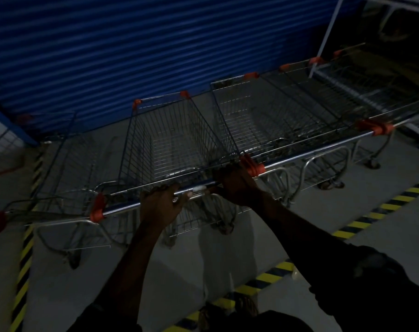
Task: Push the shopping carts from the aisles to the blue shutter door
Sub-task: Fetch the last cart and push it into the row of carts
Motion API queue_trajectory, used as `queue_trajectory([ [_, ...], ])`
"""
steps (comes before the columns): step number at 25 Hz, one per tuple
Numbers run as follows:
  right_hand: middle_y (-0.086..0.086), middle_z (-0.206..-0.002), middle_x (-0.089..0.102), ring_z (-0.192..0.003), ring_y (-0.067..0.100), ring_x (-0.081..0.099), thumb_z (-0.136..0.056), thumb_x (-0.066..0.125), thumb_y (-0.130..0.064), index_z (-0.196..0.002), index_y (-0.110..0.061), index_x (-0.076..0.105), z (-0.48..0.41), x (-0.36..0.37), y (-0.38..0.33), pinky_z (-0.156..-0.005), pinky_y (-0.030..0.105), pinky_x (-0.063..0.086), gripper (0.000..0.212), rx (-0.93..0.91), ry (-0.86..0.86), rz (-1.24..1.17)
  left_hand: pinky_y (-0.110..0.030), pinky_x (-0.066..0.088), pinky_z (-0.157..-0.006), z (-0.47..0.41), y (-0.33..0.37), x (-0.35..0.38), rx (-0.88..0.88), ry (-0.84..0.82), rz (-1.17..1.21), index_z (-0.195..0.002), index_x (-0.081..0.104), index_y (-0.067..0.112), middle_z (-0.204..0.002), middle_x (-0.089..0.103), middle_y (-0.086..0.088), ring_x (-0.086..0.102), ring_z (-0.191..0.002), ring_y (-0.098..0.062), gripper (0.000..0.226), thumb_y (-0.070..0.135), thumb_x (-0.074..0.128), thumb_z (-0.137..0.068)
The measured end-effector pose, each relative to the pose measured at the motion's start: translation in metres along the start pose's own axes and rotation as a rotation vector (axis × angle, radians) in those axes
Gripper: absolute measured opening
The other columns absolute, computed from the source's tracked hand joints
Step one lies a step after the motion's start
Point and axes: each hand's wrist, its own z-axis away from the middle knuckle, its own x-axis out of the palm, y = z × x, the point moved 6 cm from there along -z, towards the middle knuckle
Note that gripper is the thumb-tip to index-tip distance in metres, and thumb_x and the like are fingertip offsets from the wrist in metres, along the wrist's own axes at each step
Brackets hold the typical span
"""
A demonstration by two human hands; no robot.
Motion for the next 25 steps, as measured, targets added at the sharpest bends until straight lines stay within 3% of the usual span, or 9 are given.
queue_trajectory([
  [3,0.008,-0.109,0.075,-0.105,0.029,0.067,-0.097,0.058,-0.064,-0.114,-0.012,0.075,0.003,0.012,0.004,-0.108,0.044,0.041,0.058,-0.006,-0.017,0.038,-0.042,0.056,-0.081,0.0,0.002,-0.005,0.011,0.035,0.016,-0.11,0.07,0.029,-0.093,0.075,-0.002,0.073,-0.087,-0.029,0.064,0.079,0.035,-0.09],
  [7,0.007,-0.112,0.073,-0.108,0.03,0.067,-0.097,0.057,-0.064,-0.118,-0.016,0.073,-0.003,0.014,0.004,-0.104,0.045,0.045,0.055,0.095,-0.189,-0.029,-0.044,0.049,-0.09,0.001,0.006,-0.008,-0.004,0.045,-0.022,-0.11,0.073,0.028,-0.101,0.076,-0.001,0.072,-0.094,-0.029,0.065,0.078,0.036,-0.09],
  [8,0.006,-0.112,0.074,-0.109,0.03,0.067,-0.097,0.056,-0.066,-0.118,-0.017,0.073,-0.004,0.011,0.002,-0.104,0.045,0.045,0.056,0.087,-0.162,-0.031,-0.046,0.045,-0.093,0.002,0.006,-0.01,-0.012,0.037,-0.04,-0.111,0.073,0.028,-0.105,0.076,-0.001,0.071,-0.098,-0.029,0.066,0.077,0.035,-0.09],
  [11,0.004,-0.107,0.075,-0.106,0.029,0.067,-0.093,0.057,-0.068,-0.112,-0.018,0.075,-0.003,0.008,0.0,-0.101,0.047,0.045,0.057,0.071,-0.083,-0.033,-0.049,0.035,-0.103,0.004,0.004,-0.009,-0.032,-0.059,-0.005,-0.123,0.069,0.029,-0.122,0.072,0.0,0.065,-0.115,-0.03,0.074,0.08,0.031,-0.086],
  [14,0.004,-0.105,0.074,-0.104,0.032,0.067,-0.089,0.056,-0.068,-0.108,-0.019,0.074,-0.006,0.003,-0.006,-0.097,0.053,0.046,0.055,0.114,-0.104,-0.101,-0.044,0.028,-0.11,0.006,-0.002,-0.014,-0.043,-0.158,0.181,-0.138,0.057,0.036,-0.137,0.062,0.006,0.054,-0.13,-0.023,0.074,0.08,0.035,-0.083],
  [17,0.006,-0.112,0.072,-0.109,0.034,0.066,-0.085,0.054,-0.065,-0.114,-0.02,0.071,-0.008,-0.003,-0.016,-0.1,0.057,0.043,0.056,0.158,-0.091,-0.138,-0.041,0.035,-0.111,0.011,-0.006,-0.028,-0.042,-0.083,0.317,-0.142,0.052,0.037,-0.137,0.059,0.008,0.055,-0.127,-0.018,0.063,0.069,0.052,-0.088],
  [20,0.004,-0.115,0.069,-0.11,0.032,0.062,-0.089,0.052,-0.066,-0.118,-0.02,0.068,-0.018,-0.016,-0.035,-0.095,0.048,0.043,0.057,0.171,-0.074,-0.191,-0.048,0.039,-0.108,0.022,-0.008,-0.039,-0.078,-0.007,0.282,-0.14,0.053,0.037,-0.138,0.058,0.01,0.055,-0.127,-0.02,0.054,0.056,0.06,-0.09],
  [25,0.0,-0.11,0.068,-0.104,0.029,0.061,-0.087,0.061,-0.058,-0.114,-0.023,0.066,-0.039,-0.018,-0.088,-0.086,0.05,0.05,0.045,0.113,-0.062,-0.299,-0.049,0.046,-0.103,0.049,-0.031,-0.076,-0.096,0.116,0.265,-0.134,0.058,0.032,-0.132,0.062,0.005,0.06,-0.12,-0.026,0.048,0.043,0.065,-0.088],
])
